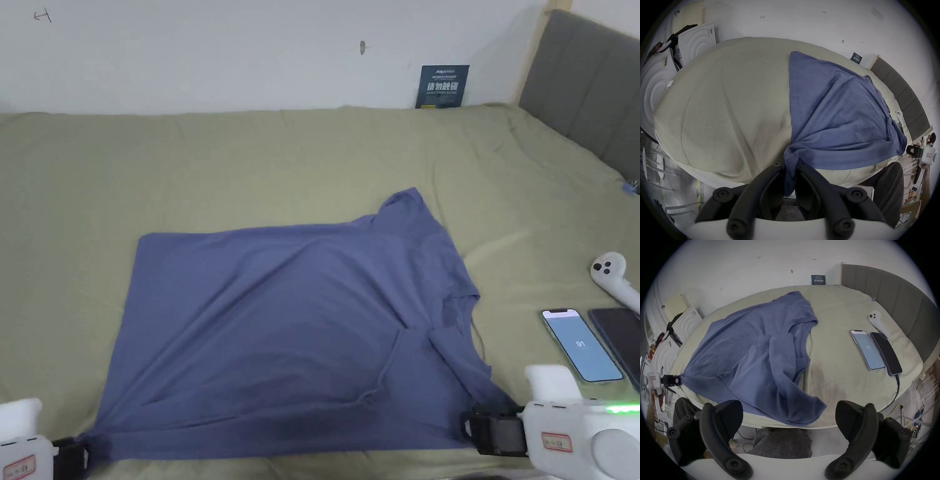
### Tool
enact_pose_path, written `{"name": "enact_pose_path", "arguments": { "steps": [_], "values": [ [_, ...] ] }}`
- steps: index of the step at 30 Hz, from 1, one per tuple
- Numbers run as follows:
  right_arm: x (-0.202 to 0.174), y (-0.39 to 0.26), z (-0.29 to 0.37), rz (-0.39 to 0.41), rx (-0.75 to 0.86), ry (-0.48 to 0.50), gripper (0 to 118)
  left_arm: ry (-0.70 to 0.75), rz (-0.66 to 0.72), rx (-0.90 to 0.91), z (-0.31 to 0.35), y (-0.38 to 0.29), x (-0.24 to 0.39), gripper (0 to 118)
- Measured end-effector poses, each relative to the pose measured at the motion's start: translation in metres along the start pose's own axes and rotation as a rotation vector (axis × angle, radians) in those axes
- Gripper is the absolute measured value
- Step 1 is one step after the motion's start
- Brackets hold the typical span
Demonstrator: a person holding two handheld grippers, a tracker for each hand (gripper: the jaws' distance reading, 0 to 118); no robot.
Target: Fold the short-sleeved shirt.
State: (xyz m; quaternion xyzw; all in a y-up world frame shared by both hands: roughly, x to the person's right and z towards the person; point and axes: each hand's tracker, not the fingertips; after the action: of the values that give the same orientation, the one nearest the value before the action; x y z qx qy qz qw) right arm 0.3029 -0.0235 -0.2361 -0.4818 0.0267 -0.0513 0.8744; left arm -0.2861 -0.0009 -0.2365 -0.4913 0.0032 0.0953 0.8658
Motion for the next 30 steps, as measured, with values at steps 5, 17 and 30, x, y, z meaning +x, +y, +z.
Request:
{"name": "enact_pose_path", "arguments": {
  "steps": [5,17,30],
  "values": [
    [0.003,0.003,0.002,-0.054,-0.014,0.019,8,0.013,0.007,-0.008,-0.008,0.003,-0.005,10],
    [0.004,0.009,0.021,-0.034,0.016,0.048,8,0.0,-0.002,0.049,0.01,0.007,-0.006,10],
    [-0.007,0.099,0.048,-0.017,0.137,0.029,8,-0.016,-0.05,0.157,0.024,0.083,0.019,10]
  ]
}}
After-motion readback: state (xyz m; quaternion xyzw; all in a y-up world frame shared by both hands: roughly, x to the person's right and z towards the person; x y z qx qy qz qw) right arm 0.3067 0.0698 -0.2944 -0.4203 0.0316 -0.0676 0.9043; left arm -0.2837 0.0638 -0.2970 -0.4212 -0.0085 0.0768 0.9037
